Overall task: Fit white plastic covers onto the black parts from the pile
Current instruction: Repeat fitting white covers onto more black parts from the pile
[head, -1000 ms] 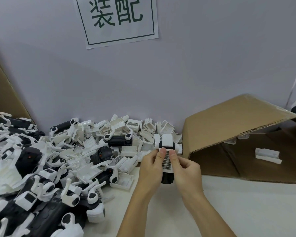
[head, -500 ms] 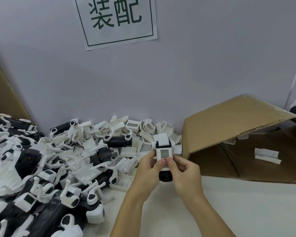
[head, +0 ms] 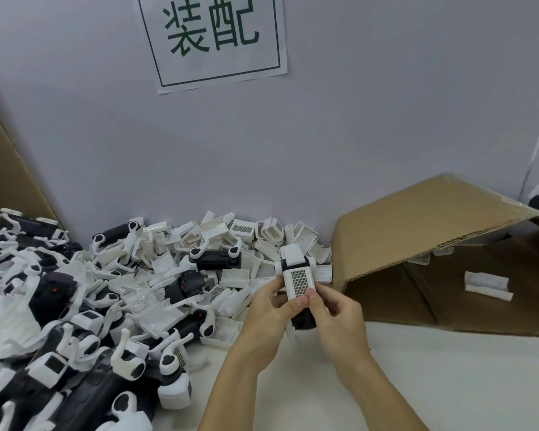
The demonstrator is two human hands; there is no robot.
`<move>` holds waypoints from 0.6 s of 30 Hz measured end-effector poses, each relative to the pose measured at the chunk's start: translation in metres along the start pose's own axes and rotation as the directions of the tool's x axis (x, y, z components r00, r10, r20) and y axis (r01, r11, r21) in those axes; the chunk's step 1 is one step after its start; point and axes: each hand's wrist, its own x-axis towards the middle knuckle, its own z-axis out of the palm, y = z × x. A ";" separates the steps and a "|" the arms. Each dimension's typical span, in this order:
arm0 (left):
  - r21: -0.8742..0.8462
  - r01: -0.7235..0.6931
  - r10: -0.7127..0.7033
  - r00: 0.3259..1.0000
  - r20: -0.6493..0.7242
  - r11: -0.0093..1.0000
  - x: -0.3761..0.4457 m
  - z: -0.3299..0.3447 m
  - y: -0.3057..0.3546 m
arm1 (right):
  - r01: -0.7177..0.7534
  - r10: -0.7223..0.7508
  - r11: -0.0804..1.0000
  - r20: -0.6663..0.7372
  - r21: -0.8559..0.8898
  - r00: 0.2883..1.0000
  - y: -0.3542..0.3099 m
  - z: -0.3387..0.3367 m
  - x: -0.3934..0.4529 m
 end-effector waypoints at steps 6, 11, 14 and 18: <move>-0.155 0.020 -0.028 0.998 -0.051 0.988 0.001 0.005 0.005 | -0.080 0.074 0.989 0.054 0.127 0.996 -0.002 -0.001 0.001; -0.005 -0.053 0.051 0.980 -0.193 0.999 0.002 0.014 0.000 | -0.074 0.074 0.985 0.007 0.153 0.997 -0.002 0.002 0.001; 0.033 -0.070 0.075 0.977 -0.201 0.997 0.001 0.014 0.000 | -0.042 0.047 0.993 -0.039 0.109 0.998 -0.001 0.003 0.002; -0.050 -0.037 0.022 0.962 -0.273 0.998 0.003 0.017 0.003 | -0.059 0.061 0.989 -0.013 0.132 0.998 -0.004 0.005 0.001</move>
